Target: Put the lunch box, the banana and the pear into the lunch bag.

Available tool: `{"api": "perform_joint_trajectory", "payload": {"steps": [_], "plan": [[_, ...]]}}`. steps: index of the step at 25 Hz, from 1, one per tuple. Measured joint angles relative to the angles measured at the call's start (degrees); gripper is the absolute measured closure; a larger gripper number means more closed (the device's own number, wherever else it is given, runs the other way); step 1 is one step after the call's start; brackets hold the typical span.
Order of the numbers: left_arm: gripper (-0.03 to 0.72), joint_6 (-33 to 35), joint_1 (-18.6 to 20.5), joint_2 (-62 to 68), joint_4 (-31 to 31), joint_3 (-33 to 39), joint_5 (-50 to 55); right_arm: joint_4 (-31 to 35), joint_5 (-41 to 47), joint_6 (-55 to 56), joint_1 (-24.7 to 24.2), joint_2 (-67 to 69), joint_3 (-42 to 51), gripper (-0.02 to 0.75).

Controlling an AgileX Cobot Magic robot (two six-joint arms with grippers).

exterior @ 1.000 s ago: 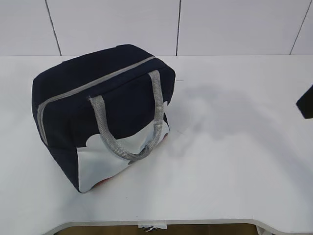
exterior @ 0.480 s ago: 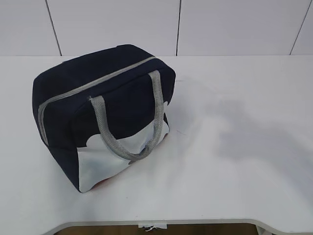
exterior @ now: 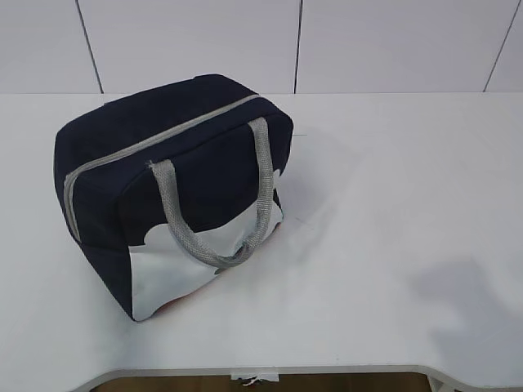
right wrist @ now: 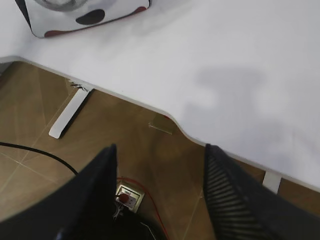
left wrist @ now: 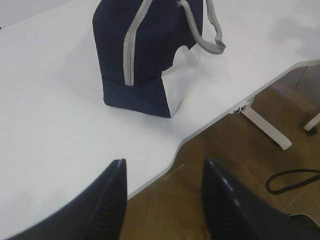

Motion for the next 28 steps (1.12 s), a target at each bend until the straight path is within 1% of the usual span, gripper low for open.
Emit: {"api": "perform_joint_trajectory", "payload": {"steps": [3,6,12,19,28], "plan": [[0.324,0.0,0.0,-6.28,-0.33,4.26,0.11,0.0,0.22,0.0,0.0,-5.04,5.12,0.304],[0.327,0.0,0.0,-11.7,-0.94,8.39,0.2,0.0,0.22,0.0,0.0,-9.26,7.75,0.304],[0.327,0.0,0.0,-12.13,-1.17,14.17,0.22,0.03,-4.25,-1.69,0.0,-15.22,11.21,0.304],[0.327,-0.14,0.0,-12.13,-0.16,17.49,-7.71,0.03,-6.08,-2.24,0.0,-15.22,12.16,0.304],[0.327,-0.26,0.0,-12.13,-0.08,17.65,-8.57,0.03,-6.2,-2.24,0.0,-15.22,12.16,0.304]]}}
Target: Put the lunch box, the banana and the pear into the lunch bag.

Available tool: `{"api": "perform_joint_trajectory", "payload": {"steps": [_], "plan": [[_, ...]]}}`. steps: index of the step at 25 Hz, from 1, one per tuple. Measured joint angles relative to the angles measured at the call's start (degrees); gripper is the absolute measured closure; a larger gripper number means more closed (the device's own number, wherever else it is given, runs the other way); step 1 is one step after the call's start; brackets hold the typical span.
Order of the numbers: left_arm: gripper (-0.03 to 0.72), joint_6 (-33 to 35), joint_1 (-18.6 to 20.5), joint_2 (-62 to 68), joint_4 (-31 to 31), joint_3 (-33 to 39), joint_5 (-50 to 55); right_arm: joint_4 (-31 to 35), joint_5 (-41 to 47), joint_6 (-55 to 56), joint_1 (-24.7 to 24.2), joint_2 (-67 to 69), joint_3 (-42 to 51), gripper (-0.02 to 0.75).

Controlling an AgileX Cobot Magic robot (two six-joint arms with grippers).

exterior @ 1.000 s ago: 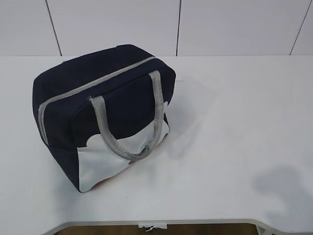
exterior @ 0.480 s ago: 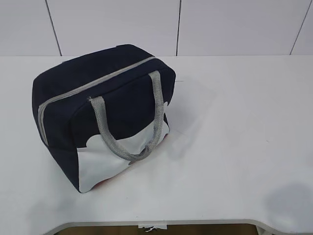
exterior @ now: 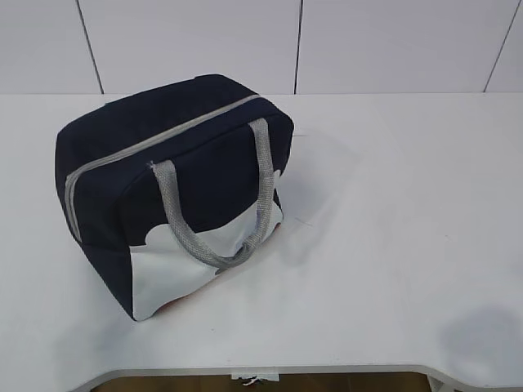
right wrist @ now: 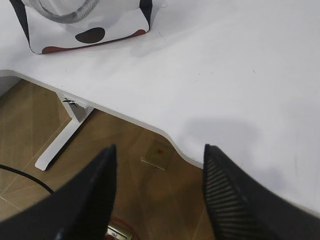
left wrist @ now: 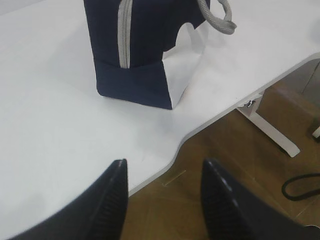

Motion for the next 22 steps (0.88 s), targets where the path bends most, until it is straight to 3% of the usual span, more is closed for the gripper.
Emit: {"api": "perform_joint_trajectory", "payload": {"steps": [6,12,16,22], "plan": [[0.327,0.0,1.25,0.0,-0.23,0.0,-0.21,-0.22,-0.03,-0.11,-1.27,0.0,0.0,0.304],[0.327,0.0,13.04,0.0,-0.96,0.0,-0.21,-0.41,-0.03,-0.11,-8.98,0.0,0.0,0.304],[0.327,-0.02,18.15,0.0,-1.62,0.0,-0.21,-0.51,-0.03,-0.11,-11.41,0.0,0.0,0.304],[0.328,-0.02,19.06,0.0,-1.76,0.0,-0.21,-0.51,-0.03,-0.11,-11.5,0.0,0.0,0.304]]}}
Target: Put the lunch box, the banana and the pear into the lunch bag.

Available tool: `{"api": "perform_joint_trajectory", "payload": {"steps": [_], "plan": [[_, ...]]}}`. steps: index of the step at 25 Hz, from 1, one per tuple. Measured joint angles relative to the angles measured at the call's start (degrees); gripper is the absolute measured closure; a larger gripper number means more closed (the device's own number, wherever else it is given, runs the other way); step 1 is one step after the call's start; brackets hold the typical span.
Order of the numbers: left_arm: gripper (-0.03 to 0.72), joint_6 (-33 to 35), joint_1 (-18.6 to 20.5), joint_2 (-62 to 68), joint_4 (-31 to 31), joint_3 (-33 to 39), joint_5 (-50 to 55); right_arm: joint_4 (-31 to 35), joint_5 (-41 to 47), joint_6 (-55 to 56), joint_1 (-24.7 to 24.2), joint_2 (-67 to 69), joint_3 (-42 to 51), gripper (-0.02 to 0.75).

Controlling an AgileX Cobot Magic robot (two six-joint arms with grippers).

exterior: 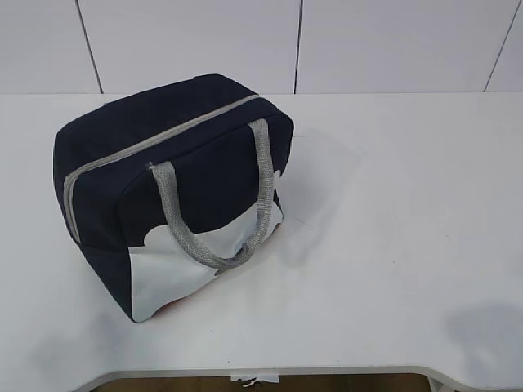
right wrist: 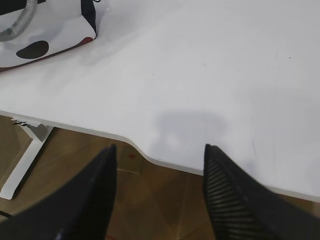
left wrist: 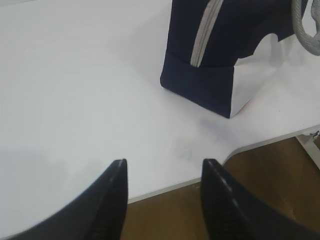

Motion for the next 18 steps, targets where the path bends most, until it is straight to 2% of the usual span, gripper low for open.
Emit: {"api": "perform_joint_trajectory", "payload": {"steps": [18], "plan": [[0.327,-0.09,0.0,0.0,-0.25,0.0,0.0,0.0,0.0,0.0,0.0,0.0,0.0,0.304]]}}
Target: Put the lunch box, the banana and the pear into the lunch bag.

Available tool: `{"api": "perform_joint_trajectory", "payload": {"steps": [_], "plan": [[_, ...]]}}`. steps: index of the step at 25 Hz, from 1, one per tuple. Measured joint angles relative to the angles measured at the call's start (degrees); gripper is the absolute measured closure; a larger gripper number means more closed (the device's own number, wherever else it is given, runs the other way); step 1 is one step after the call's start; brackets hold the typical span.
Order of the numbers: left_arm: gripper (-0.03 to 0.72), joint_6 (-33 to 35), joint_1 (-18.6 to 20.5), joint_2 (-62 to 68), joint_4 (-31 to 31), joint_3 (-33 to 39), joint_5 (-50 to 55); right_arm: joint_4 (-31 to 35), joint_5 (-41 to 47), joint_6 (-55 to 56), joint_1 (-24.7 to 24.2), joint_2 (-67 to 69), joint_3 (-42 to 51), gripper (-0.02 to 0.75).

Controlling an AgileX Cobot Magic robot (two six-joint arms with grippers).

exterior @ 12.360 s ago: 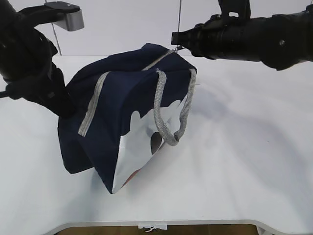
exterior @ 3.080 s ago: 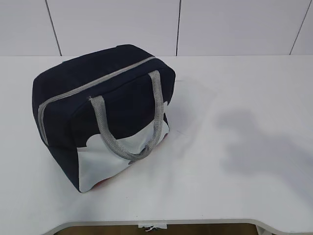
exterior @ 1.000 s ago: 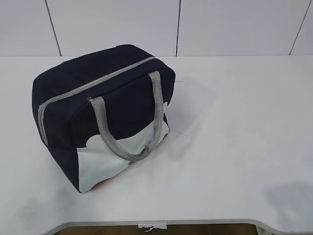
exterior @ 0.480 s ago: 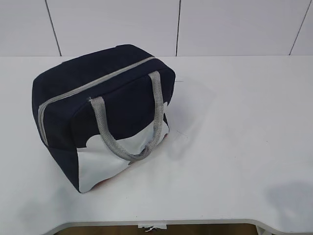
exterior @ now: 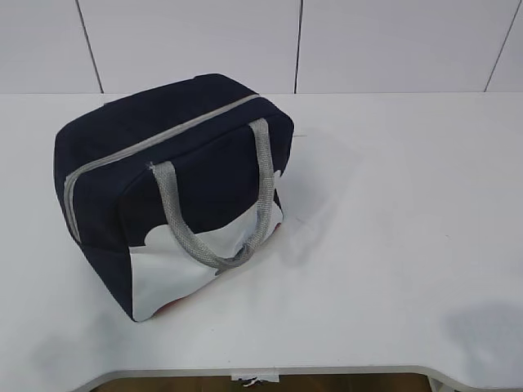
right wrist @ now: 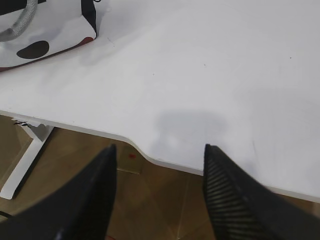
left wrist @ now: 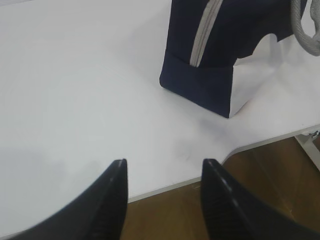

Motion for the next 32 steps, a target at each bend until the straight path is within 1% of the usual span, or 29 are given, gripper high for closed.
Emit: {"api": "perform_joint_trajectory", "payload": {"steps": [32], "plan": [[0.328,0.0,0.0,0.0,-0.12,0.0,0.0,0.0,-0.12,0.0,0.0,0.0,0.0,0.304]]}}
